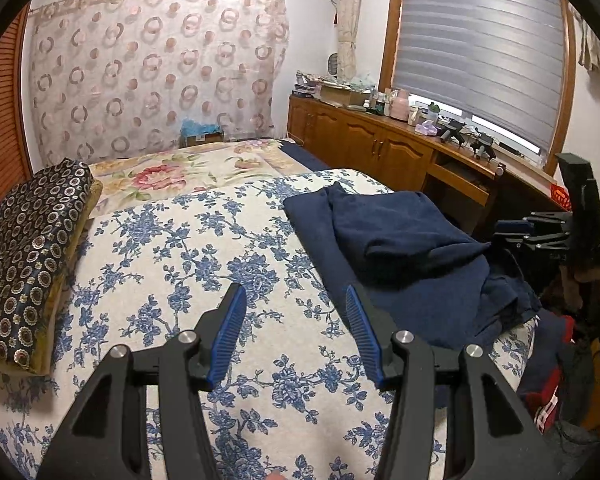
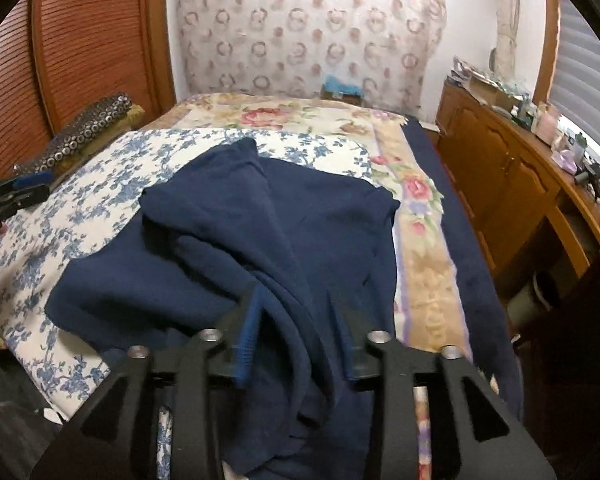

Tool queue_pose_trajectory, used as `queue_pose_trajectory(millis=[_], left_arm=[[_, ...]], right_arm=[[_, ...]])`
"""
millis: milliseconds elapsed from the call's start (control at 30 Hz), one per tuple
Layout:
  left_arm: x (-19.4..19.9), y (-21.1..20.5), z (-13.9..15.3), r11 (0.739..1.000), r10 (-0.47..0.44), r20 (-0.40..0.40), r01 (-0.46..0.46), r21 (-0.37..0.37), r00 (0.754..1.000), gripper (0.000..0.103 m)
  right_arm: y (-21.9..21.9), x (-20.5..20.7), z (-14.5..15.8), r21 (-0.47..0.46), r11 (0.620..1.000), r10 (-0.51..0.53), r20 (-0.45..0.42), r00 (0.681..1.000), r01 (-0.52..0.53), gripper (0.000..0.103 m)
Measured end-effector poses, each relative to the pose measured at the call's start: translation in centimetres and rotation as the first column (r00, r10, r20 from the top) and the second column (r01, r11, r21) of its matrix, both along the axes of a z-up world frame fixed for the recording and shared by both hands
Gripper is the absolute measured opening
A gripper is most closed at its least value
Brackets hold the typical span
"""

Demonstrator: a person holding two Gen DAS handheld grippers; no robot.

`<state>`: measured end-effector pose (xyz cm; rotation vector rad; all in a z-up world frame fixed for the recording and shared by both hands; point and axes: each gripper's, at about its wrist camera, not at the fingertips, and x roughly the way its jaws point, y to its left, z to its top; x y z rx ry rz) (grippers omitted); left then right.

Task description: Fold small clothes

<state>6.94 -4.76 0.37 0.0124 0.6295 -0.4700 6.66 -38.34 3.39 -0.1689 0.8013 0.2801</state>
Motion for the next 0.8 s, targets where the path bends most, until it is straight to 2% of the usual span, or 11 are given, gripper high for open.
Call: queue_pose_trajectory(millis=[267, 500, 800], left_arm=[[-0.2, -0.3, 0.1, 1.000, -0.001, 0.004, 0.001, 0.006, 1.000, 0.051], [-0.4, -0.3, 0.1, 1.000, 0.000, 0.004, 0.000, 0.012, 1.000, 0.051], [-0.5, 0.0, -0.1, 1.000, 0.003, 0.000, -0.003, 0.009, 1.000, 0.051]], right_arm=[[3.8, 0.5, 1.5, 0.007, 0.995, 0.099, 0.052, 0.994, -0.099, 0.050], [8.6, 3.9, -0.6, -0.029, 0.977, 0.211, -0.005, 0.977, -0.211, 0.050], [11.6, 6.3, -2.1, -0.051, 0.957, 0.282, -0.074, 0.957, -0.286, 0.050]])
